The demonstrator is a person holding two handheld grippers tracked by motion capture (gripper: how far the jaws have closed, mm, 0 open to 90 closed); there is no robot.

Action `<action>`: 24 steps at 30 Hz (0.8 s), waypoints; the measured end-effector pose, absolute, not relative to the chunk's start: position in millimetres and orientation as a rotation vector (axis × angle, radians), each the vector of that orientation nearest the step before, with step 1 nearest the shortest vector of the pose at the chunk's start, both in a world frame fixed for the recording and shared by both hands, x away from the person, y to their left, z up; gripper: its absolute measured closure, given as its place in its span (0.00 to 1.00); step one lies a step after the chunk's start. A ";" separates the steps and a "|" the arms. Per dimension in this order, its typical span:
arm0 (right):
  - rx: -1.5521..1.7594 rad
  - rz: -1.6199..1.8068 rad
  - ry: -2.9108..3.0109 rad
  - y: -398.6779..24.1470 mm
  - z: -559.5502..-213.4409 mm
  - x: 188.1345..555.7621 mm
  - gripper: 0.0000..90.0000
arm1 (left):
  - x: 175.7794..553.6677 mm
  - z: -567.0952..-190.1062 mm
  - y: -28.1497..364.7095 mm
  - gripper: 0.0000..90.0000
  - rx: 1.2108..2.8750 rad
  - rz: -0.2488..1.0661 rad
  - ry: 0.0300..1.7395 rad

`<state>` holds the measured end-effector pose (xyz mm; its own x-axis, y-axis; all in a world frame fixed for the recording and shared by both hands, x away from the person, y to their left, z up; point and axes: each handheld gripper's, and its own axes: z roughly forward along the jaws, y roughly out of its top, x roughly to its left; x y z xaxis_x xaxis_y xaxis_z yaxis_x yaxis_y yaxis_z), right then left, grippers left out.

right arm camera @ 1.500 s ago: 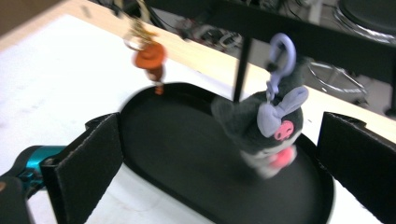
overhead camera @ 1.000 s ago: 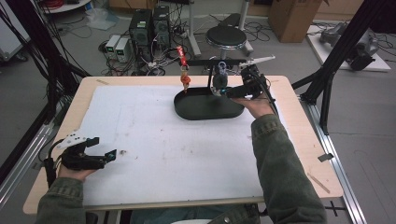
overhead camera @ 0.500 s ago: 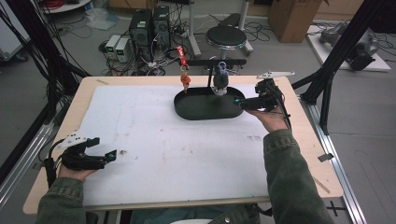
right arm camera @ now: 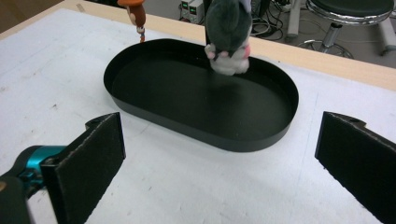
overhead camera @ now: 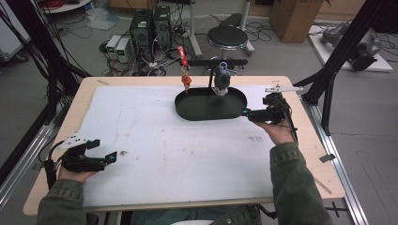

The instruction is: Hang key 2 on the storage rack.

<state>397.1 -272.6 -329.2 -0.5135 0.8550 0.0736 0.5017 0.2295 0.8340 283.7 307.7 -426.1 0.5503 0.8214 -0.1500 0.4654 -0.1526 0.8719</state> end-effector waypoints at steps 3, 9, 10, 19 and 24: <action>1.261 1.202 2.105 -274.9 -334.3 391.5 0.01 | 283.7 -426.3 307.7 0.07 1.795 0.449 1.066; 1.248 1.242 2.088 -277.6 -344.8 379.3 0.01 | 283.1 -426.3 307.8 0.07 1.793 0.451 1.070; 1.243 1.241 2.086 -278.3 -347.2 377.6 0.01 | 283.1 -426.2 307.8 0.07 1.793 0.451 1.070; 1.253 1.288 2.039 -289.9 -372.5 359.1 0.01 | 282.6 -426.3 308.3 0.07 1.796 0.449 1.068; 1.240 1.309 2.029 -296.3 -387.4 348.9 0.01 | 282.0 -427.9 310.6 0.07 1.791 0.448 1.080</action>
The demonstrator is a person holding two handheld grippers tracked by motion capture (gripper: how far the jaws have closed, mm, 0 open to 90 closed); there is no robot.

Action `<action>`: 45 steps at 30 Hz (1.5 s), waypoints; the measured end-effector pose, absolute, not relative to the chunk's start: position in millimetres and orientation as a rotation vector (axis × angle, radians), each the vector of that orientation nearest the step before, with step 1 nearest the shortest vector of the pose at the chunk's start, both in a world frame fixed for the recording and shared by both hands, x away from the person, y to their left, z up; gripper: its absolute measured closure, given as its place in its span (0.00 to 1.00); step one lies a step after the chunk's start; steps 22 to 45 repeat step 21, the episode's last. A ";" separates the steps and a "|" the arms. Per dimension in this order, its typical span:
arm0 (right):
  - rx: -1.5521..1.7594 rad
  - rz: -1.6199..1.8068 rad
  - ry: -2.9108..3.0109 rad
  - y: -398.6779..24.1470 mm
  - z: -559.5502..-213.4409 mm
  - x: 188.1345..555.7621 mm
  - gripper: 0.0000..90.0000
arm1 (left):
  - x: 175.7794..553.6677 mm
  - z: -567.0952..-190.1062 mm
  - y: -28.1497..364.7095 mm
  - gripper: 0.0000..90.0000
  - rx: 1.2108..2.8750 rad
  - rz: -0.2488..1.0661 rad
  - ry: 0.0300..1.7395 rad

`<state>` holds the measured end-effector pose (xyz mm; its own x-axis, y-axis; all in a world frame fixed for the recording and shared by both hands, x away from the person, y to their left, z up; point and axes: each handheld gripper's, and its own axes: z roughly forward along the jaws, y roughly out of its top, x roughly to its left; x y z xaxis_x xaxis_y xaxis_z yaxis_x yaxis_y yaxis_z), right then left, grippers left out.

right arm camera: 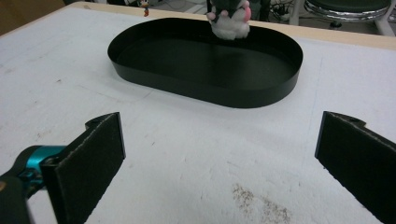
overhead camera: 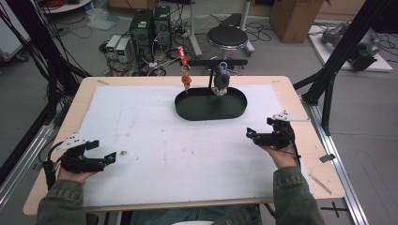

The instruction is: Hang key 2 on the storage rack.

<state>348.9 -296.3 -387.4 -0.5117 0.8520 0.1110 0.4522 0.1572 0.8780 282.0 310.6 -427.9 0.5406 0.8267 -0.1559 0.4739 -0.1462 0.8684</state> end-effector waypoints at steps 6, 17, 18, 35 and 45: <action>1.195 1.367 1.976 -303.4 -397.5 336.2 0.01 | 279.9 -428.3 310.3 0.07 1.798 0.447 1.080; 1.167 1.382 1.957 -319.8 -409.6 312.6 0.01 | 280.1 -432.1 307.7 0.07 1.827 0.429 1.080; 1.157 1.389 1.950 -322.2 -411.0 309.8 0.01 | 280.4 -432.6 307.0 0.07 1.831 0.428 1.077; 1.169 1.418 1.909 -328.5 -410.2 304.3 0.01 | 280.6 -433.4 305.6 0.07 1.841 0.425 1.078; 1.169 1.418 1.909 -328.5 -410.2 304.3 0.01 | 280.6 -433.4 305.6 0.07 1.841 0.425 1.078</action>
